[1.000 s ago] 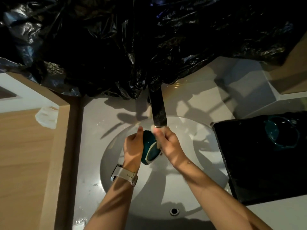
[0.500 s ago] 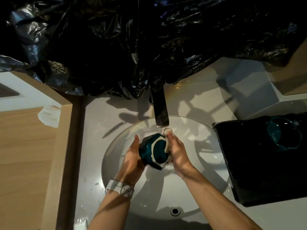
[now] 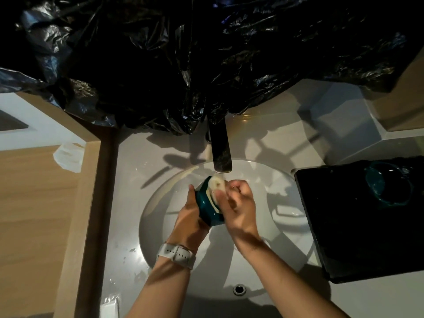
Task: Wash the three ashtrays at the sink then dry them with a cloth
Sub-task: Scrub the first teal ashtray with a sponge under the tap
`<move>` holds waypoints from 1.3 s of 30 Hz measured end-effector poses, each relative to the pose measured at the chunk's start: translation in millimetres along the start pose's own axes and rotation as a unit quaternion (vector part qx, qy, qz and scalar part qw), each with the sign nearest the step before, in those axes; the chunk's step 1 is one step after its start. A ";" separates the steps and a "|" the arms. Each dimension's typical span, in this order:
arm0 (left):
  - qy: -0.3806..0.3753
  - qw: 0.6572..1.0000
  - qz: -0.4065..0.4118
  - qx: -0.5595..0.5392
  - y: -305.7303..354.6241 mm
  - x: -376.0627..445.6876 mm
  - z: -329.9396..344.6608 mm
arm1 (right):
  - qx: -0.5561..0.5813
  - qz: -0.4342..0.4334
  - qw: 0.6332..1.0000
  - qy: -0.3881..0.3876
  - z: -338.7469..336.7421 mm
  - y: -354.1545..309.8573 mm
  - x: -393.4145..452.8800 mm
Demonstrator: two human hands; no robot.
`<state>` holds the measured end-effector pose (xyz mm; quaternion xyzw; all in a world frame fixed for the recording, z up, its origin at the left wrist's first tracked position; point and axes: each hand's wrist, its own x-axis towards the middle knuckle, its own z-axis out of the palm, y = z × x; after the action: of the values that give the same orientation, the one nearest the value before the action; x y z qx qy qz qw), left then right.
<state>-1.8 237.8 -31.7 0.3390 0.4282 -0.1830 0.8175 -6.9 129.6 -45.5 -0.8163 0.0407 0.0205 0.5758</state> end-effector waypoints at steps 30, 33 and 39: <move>-0.096 0.967 0.128 0.198 7.8 1.6 5.7 | 0.031 -0.024 0.998 -0.043 -1.3 5.8 34.4; -0.089 0.973 0.124 0.175 6.0 4.2 1.1 | 0.018 -0.032 0.999 -0.037 -5.8 18.7 14.2; -0.050 0.976 0.111 0.181 -7.4 -1.1 7.1 | 0.026 0.002 0.998 -0.054 -1.1 12.5 34.5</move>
<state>-2.7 227.5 -30.9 0.5175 0.3064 -0.1819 0.7779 26.3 122.9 -59.6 -0.7988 0.0116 0.0641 0.5980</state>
